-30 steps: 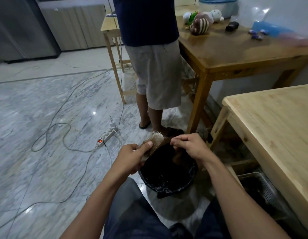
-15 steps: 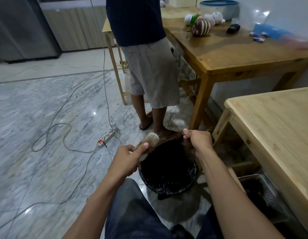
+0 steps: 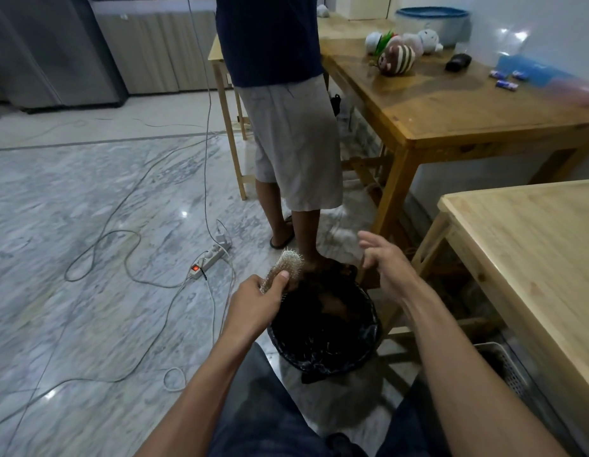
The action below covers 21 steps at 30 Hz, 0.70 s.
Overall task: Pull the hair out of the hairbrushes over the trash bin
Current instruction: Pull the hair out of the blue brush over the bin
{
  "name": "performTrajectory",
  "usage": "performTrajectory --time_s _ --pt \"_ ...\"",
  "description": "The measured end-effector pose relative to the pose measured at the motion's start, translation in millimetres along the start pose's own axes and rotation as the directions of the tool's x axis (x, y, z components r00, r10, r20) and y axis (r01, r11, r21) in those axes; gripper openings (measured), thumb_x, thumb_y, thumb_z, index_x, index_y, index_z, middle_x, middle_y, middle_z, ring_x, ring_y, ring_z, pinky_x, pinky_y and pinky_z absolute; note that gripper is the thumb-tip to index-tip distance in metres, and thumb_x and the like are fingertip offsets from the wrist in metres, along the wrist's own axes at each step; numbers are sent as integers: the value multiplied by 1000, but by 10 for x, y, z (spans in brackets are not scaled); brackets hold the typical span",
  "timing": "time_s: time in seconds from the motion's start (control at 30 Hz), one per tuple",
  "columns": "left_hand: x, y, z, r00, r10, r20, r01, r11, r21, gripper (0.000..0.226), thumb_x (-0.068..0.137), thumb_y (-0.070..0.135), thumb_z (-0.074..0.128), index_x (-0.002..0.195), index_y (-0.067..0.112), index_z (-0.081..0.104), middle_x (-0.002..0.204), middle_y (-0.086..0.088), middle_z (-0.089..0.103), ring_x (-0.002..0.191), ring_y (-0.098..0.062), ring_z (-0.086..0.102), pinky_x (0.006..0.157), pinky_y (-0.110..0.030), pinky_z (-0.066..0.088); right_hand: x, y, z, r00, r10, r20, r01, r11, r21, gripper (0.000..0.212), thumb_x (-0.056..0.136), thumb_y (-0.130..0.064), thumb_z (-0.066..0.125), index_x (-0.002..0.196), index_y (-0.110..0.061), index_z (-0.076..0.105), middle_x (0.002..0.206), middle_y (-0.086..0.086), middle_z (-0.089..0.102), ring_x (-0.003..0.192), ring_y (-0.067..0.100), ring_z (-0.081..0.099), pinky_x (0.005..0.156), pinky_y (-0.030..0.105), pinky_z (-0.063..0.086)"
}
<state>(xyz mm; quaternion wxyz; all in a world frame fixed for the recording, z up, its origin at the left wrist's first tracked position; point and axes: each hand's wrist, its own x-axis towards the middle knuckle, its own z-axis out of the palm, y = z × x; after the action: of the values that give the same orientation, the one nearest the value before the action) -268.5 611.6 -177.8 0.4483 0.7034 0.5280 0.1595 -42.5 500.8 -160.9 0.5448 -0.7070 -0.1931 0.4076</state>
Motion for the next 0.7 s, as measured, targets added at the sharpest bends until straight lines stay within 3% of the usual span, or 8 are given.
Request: performTrajectory --time_s 0.07,0.13,0.2,0.27,0.37,0.5,0.6,0.7 --pt "2 21 53 1000 4 21 -4 1000 1 60 84 74 55 82 14 52 74 -12 62 65 -25 59 60 -35 41 -18 -25 17 994 -100 -35 101 995 1 67 85 -7 57 149 -23 53 142 -3 53 133 15 45 109 37 36" --pt "8 54 116 999 21 47 -20 1000 -6 60 83 73 56 80 14 49 71 -8 58 61 -23 55 58 -34 39 -55 -38 83 990 -132 41 135 987 -89 48 95 -19 64 142 -25 60 139 -4 60 123 11 57 108 36 44" --pt "9 100 166 997 37 63 -36 999 -22 60 79 75 58 79 15 51 68 -8 60 60 -27 59 57 -35 39 -91 11 194 976 -88 199 123 977 -173 41 97 -30 69 137 -24 62 130 -3 67 109 8 68 94 30 54" --pt "14 134 188 997 47 61 -44 998 -47 60 77 75 60 80 15 55 69 -10 64 62 -28 63 56 -35 41 -132 79 311 956 -51 289 109 976 -187 39 96 -35 72 130 -17 66 107 -4 75 88 11 73 73 23 55" --pt "24 165 137 999 43 -6 -43 994 -103 56 85 67 62 87 11 61 70 -9 66 62 -26 65 56 -34 41 -172 131 362 979 -130 155 144 986 -82 24 94 -25 75 99 -2 77 70 -1 70 58 9 58 56 17 45" --pt "81 156 87 991 -135 -1 126 923 -364 45 91 51 67 85 7 60 60 -10 61 41 -17 47 46 -27 33 -203 82 336 979 -181 98 196 965 -176 20 91 -24 78 89 -4 81 64 2 70 52 6 54 58 16 47" --pt "148 157 63 965 -264 -4 230 848 -478 43 91 46 67 94 3 64 61 -14 60 41 -20 45 44 -27 30 -202 29 325 978 -182 100 202 947 -250 19 90 -27 80 84 -9 82 62 0 71 52 6 56 58 18 48" --pt "191 181 3 957 -287 -35 227 822 -523 38 92 44 66 100 7 66 65 -14 58 44 -20 45 45 -28 30 -179 30 207 981 -193 38 195 937 -288 18 89 -28 80 81 -13 83 61 -1 72 56 10 58 61 23 49"
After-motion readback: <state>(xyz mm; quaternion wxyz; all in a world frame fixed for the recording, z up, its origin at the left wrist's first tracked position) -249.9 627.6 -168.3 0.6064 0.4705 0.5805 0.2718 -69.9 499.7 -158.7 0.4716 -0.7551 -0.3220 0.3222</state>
